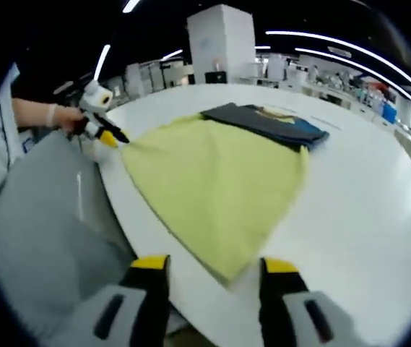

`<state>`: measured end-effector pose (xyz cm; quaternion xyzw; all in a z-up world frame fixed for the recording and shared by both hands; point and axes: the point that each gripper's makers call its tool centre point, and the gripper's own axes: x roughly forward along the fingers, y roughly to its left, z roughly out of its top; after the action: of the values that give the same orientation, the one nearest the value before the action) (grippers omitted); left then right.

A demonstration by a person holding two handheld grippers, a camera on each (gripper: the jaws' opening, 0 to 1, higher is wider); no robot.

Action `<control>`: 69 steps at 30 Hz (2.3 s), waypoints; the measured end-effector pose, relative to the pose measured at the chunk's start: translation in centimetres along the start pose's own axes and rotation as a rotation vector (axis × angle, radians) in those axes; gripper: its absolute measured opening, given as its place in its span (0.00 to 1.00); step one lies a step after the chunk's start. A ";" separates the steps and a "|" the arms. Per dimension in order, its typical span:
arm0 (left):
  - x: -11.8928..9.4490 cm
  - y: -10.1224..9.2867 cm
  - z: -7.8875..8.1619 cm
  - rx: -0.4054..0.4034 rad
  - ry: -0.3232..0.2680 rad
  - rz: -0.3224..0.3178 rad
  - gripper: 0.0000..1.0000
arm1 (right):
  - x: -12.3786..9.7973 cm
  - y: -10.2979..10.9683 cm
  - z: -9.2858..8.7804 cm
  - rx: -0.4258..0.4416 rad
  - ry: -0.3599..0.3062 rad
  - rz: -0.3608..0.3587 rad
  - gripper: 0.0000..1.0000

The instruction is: Fold the garment on the visible template until the final outline fits inside the template.

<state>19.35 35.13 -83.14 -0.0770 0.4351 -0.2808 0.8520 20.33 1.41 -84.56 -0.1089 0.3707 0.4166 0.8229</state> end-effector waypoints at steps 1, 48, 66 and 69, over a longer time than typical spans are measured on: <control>0.0 0.1 0.0 -0.019 -0.004 0.000 0.35 | 0.0 0.0 0.0 0.007 -0.002 0.002 0.43; -2.9 -4.5 -0.3 -0.182 0.052 -0.155 0.00 | -5.7 -0.4 -0.7 0.362 -0.030 0.035 0.00; -6.3 -9.6 1.5 -0.370 -0.040 -0.219 0.00 | -9.8 0.9 -0.2 0.458 -0.030 0.076 0.00; -6.6 -9.7 2.9 -0.355 -0.070 -0.220 0.00 | -10.1 0.5 1.1 0.456 -0.046 0.076 0.00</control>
<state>14.60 30.37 -73.15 -0.2828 0.4368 -0.2882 0.8039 16.67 -3.82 -76.62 0.1036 0.4401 0.3553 0.8182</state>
